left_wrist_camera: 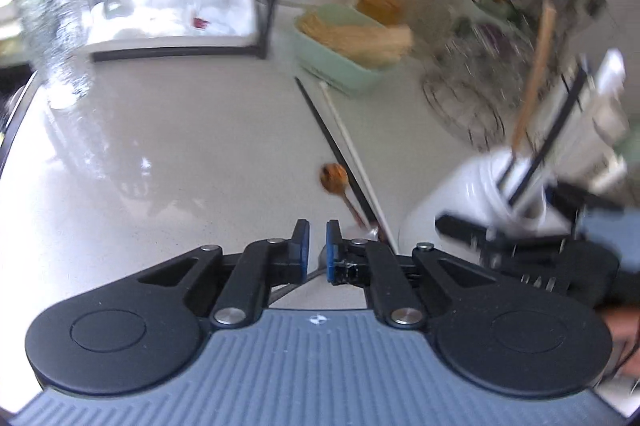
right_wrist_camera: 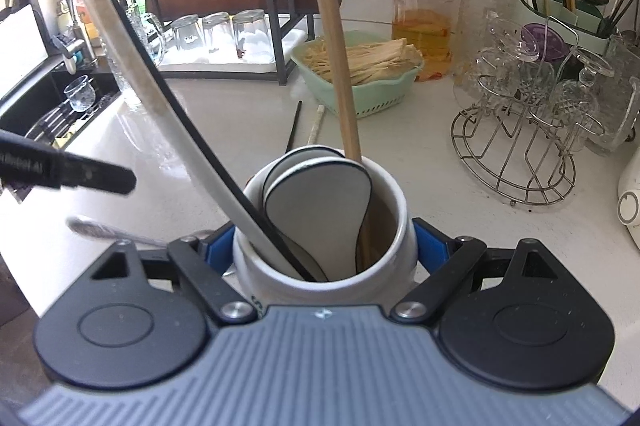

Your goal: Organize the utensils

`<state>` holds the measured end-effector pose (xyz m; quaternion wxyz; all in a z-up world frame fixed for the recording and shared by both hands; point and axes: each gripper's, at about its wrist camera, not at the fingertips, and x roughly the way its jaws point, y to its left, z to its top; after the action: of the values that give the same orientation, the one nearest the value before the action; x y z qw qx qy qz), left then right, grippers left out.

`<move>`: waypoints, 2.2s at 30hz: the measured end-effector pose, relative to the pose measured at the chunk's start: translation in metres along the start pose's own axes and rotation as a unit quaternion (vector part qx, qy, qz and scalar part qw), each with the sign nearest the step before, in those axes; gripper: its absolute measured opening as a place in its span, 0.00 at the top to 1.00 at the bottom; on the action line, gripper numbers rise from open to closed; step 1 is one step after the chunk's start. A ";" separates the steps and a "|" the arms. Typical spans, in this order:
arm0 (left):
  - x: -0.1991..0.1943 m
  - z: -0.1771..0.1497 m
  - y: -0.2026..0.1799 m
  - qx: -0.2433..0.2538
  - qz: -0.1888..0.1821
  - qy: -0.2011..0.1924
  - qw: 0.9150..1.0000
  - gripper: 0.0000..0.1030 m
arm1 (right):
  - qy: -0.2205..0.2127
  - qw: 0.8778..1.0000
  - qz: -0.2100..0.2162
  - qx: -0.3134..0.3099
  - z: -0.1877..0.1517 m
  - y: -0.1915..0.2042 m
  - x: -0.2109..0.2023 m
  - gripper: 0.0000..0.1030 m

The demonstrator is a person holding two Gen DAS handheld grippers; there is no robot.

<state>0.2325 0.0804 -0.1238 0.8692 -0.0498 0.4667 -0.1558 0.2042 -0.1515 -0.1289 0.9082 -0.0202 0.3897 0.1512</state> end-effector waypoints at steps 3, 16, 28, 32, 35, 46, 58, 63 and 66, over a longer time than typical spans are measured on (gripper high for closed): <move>0.010 -0.004 -0.005 0.061 -0.008 0.025 0.998 0.92 | 0.000 1.000 0.001 -0.001 0.000 0.000 0.000 0.12; 0.050 -0.014 -0.034 0.246 -0.054 0.067 0.966 0.50 | 0.007 1.000 0.000 0.000 0.002 0.000 0.002 0.12; 0.079 -0.018 -0.056 0.327 -0.059 0.062 0.941 0.52 | 0.013 1.000 0.001 0.000 0.003 -0.001 0.002 0.12; 0.087 -0.017 -0.052 0.321 -0.058 0.077 0.942 0.57 | 0.015 1.000 0.003 0.006 0.003 -0.002 0.003 0.12; 0.089 -0.013 -0.048 0.302 -0.062 0.080 0.948 0.66 | 0.016 1.000 0.002 0.008 0.003 -0.002 0.004 0.12; 0.087 0.004 -0.040 0.253 -0.054 0.077 0.963 0.92 | 0.009 1.000 0.001 0.011 0.000 -0.002 0.003 0.11; 0.058 0.010 -0.035 0.168 -0.033 0.043 0.984 1.00 | 0.005 1.000 0.009 0.008 -0.001 -0.004 0.005 0.11; 0.043 0.010 -0.031 0.129 -0.029 0.032 0.991 1.00 | 0.006 1.000 0.010 0.000 -0.002 -0.003 0.008 0.11; 0.040 0.005 -0.027 0.126 -0.030 0.024 0.991 1.00 | 0.006 1.000 0.013 -0.001 -0.002 -0.003 0.009 0.11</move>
<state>0.2512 0.0418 -0.1463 0.8522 0.0498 0.4621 -0.2404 0.2096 -0.1528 -0.1369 0.9038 -0.0172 0.3950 0.1637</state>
